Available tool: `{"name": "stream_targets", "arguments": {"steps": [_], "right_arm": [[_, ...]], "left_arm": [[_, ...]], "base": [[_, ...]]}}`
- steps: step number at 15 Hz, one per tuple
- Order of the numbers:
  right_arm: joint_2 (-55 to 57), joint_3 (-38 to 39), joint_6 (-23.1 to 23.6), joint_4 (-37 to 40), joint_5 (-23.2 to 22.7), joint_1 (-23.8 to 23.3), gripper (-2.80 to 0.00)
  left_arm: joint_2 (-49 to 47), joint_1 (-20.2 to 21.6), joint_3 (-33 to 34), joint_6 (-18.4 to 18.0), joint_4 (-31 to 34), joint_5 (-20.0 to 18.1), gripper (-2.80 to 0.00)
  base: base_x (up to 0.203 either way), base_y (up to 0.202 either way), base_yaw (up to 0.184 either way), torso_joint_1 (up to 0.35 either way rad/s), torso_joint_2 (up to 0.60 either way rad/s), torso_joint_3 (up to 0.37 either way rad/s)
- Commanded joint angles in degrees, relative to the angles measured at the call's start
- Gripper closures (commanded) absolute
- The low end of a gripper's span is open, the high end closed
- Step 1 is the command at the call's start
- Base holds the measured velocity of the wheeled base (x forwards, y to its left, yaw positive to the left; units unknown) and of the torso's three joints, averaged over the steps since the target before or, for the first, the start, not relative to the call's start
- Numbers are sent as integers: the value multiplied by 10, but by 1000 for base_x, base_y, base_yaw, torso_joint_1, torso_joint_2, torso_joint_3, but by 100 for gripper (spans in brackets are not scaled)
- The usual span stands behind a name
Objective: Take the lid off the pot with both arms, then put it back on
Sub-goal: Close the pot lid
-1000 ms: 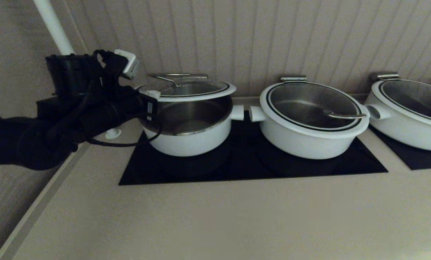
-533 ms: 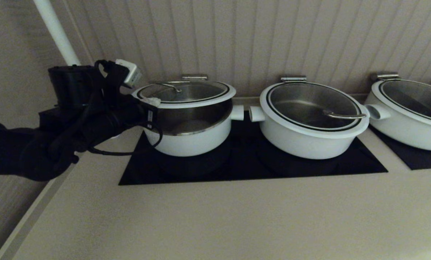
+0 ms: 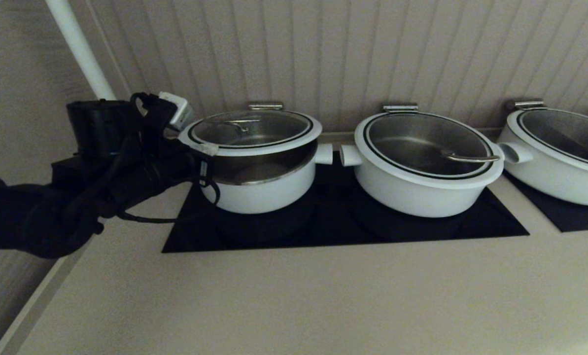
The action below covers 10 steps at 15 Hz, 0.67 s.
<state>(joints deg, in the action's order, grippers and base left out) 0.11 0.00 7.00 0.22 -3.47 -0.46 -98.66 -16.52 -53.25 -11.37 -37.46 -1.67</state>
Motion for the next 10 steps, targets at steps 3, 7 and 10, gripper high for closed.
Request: {"name": "stream_targets", "arguments": {"steps": [3,7,10], "right_arm": [[0,0,1,0,0,-1,0],[0,0,1,0,0,0,0],[0,0,0,0,0,-1,0]], "left_arm": [[3,0,16,-1,-19,0,0],[3,1,40,0,-28,0,0],[-10,1,40,0,-43,0,0]], "base": [[0,0,0,0,0,0],[0,0,0,0,0,0],[0,0,0,0,0,0]]}}
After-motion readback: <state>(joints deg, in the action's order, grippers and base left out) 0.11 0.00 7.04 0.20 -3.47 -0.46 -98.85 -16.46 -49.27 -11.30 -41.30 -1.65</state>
